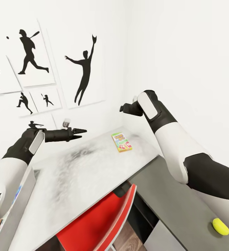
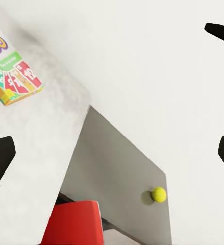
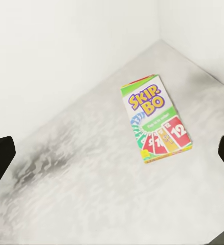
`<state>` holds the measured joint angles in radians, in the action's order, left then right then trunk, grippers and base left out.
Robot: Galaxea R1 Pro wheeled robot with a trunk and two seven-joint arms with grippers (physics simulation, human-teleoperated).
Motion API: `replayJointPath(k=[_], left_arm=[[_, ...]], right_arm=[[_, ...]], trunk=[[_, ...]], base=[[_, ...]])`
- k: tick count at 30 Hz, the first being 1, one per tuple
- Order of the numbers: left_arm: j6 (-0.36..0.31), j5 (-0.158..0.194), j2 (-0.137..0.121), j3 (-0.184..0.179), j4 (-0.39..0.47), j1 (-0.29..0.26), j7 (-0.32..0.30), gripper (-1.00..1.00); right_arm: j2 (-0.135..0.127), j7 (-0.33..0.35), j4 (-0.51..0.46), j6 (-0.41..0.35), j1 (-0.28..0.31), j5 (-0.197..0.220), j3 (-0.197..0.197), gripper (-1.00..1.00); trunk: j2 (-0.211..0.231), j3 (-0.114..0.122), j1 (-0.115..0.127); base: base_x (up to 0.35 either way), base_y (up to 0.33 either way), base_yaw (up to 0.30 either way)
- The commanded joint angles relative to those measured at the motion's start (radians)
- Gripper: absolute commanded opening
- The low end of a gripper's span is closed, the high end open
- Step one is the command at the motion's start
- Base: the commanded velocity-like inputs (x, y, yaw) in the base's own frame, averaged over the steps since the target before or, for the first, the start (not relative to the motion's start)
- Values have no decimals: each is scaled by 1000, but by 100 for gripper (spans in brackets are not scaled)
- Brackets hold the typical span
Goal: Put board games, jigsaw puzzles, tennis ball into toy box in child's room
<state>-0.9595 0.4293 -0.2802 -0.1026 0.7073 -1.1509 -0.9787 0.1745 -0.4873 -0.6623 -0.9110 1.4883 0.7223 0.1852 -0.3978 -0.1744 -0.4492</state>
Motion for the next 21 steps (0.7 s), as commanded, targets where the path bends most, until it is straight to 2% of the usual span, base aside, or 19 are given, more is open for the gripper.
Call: replayJointPath(k=[1,21], left_arm=[[-3,3,-1,-3,0,-1,-1,100],[-1,3,-1,-4,0,-1,-1,100]], right_arm=[[0,-10,0,-1,1,9,2,100],[0,-10,0,0,1,9,2,100]], trunk=[[-2,-2,-1],[-2,-2,-1]], base=[[60,60,0],[107,3,0]])
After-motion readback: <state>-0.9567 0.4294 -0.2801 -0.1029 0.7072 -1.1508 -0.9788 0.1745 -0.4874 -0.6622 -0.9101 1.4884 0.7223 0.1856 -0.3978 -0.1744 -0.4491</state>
